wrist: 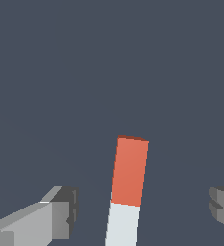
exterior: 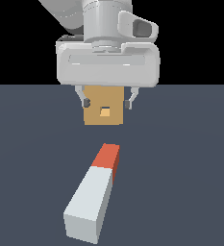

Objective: Insert the peg into the horizontal hole in a box.

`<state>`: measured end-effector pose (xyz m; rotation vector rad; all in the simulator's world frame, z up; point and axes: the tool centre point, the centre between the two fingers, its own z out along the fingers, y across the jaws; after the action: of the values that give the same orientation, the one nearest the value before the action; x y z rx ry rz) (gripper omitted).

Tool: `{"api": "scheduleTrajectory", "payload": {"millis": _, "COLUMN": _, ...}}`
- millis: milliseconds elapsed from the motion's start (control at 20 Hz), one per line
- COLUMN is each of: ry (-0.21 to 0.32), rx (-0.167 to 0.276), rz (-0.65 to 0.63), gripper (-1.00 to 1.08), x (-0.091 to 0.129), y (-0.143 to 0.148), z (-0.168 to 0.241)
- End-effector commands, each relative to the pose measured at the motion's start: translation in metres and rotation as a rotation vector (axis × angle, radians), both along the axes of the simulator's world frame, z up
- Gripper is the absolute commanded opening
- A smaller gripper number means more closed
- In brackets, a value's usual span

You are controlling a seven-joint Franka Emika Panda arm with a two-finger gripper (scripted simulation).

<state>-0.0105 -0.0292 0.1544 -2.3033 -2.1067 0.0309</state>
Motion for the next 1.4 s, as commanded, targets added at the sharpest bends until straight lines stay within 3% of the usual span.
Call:
{"api": "scheduleTrajectory", "payload": {"millis": 0, "ry": 0.0, "rx": 0.0, "rz": 0.0, "gripper": 1.0, "x": 0.0, "y": 0.0, "z": 0.0}}
{"api": "scheduleTrajectory", "payload": {"millis": 350, "ry": -0.004, "rx": -0.001, "rz": -0.019, "gripper": 1.0, "x": -0.003, "y": -0.018, "z": -0.012}}
{"api": "scheduleTrajectory", "payload": {"millis": 1000, "ry": -0.026, "rx": -0.005, "rz": -0.115, "gripper": 1.0, "x": -0.019, "y": -0.112, "z": -0.076}}
{"api": "scheduleTrajectory", "payload": {"millis": 1350, "ry": -0.028, "rx": -0.003, "rz": -0.125, "gripper": 1.0, "x": -0.02, "y": -0.121, "z": -0.083}}
